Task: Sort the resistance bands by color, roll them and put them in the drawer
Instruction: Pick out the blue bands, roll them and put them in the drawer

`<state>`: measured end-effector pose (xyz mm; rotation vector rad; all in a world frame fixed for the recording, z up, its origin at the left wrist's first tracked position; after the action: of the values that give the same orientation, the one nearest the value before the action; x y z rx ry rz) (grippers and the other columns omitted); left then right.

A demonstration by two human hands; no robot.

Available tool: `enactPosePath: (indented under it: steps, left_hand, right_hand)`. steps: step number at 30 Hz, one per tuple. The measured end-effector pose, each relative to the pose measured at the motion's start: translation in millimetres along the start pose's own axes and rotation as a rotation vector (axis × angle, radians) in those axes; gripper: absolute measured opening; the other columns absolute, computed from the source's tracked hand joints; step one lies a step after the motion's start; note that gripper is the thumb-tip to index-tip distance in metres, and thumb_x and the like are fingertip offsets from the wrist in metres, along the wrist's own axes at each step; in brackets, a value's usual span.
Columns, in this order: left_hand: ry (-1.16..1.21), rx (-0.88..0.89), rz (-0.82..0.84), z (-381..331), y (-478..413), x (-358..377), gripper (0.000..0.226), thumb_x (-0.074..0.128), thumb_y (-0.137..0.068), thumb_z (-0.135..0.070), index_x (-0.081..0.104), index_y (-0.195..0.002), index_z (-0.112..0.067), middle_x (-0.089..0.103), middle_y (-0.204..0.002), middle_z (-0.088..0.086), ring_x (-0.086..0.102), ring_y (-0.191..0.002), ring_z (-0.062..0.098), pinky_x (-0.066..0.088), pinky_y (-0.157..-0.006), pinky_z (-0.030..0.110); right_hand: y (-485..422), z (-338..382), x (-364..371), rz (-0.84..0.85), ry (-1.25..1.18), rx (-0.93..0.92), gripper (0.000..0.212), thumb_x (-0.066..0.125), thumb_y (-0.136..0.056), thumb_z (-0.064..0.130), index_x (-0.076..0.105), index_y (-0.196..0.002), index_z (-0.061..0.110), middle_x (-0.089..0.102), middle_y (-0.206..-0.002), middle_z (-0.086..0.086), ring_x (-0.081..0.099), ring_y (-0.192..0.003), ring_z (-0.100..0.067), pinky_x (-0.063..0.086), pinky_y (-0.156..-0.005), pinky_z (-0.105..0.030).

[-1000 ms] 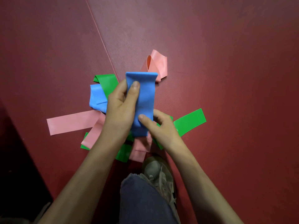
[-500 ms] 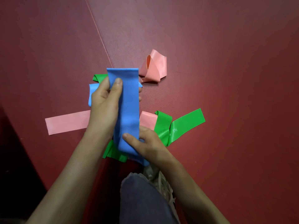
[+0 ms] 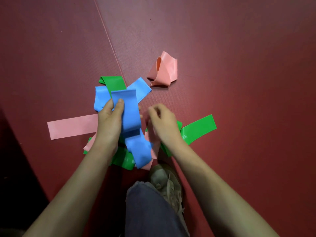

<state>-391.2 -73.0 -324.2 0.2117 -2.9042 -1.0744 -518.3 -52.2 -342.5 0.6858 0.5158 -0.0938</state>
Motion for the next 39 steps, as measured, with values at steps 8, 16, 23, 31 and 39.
enactPosePath:
  steps: [8,16,23,31,39]
  left_hand:
    - [-0.083,0.024,0.023,3.3,-4.0,-5.3,0.022,0.041,-0.095,-0.014,0.055,-0.080,-0.021,0.067,-0.072,-0.002,0.064,-0.064,0.008,0.055,-0.065,0.024]
    - [-0.022,-0.016,0.048,3.9,1.8,7.1,0.021,0.038,-0.095,-0.010,0.053,-0.082,-0.016,0.066,-0.053,-0.005,0.060,-0.046,0.005,0.053,-0.050,0.021]
    - [-0.059,-0.020,0.047,7.7,-0.5,-0.7,0.017,0.045,-0.092,-0.020,0.058,-0.081,-0.021,0.061,-0.093,0.018,0.056,-0.085,0.029,0.048,-0.088,0.054]
    - [-0.038,0.047,-0.021,3.9,-2.3,0.5,0.025,0.040,-0.095,-0.014,0.057,-0.081,-0.026,0.065,-0.067,-0.012,0.058,-0.054,-0.004,0.049,-0.056,0.013]
    - [-0.011,0.056,-0.003,-3.5,-4.3,3.0,0.020,0.044,-0.093,-0.015,0.058,-0.082,-0.024,0.060,-0.080,-0.004,0.055,-0.072,0.007,0.046,-0.067,0.025]
  right_hand:
    - [-73.2,14.4,9.0,0.003,0.156,0.104,0.023,0.055,-0.085,0.020,0.048,-0.103,0.006,0.058,-0.117,-0.021,0.052,-0.109,-0.035,0.038,-0.086,-0.037]
    - [-60.5,18.6,17.7,-0.131,-0.158,0.088,0.033,0.054,-0.079,0.007,0.039,-0.056,0.023,0.051,-0.061,0.001,0.051,-0.068,-0.020,0.044,-0.071,-0.036]
    - [-44.7,14.8,-3.0,-0.342,-0.869,0.238,0.025,0.048,-0.083,-0.003,0.042,-0.070,0.017,0.039,-0.063,0.001,0.035,-0.059,-0.011,0.032,-0.057,-0.023]
    - [-15.5,67.3,-30.3,-0.093,-0.846,0.008,0.022,0.055,-0.078,-0.001,0.050,-0.066,0.017,0.048,-0.051,0.005,0.042,-0.050,-0.008,0.037,-0.051,-0.021]
    - [-2.2,70.1,-26.8,0.072,-0.617,-0.044,0.026,0.054,-0.083,-0.005,0.051,-0.070,0.017,0.047,-0.037,0.009,0.041,-0.038,0.003,0.036,-0.043,-0.010]
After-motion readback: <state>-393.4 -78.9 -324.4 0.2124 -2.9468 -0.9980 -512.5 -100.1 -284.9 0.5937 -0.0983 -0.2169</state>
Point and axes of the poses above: each hand's wrist, its own y-axis away from the middle knuckle, its own x-axis out of the palm, z = x × y, the point moved 3 cm from there along -y, towards the middle knuckle
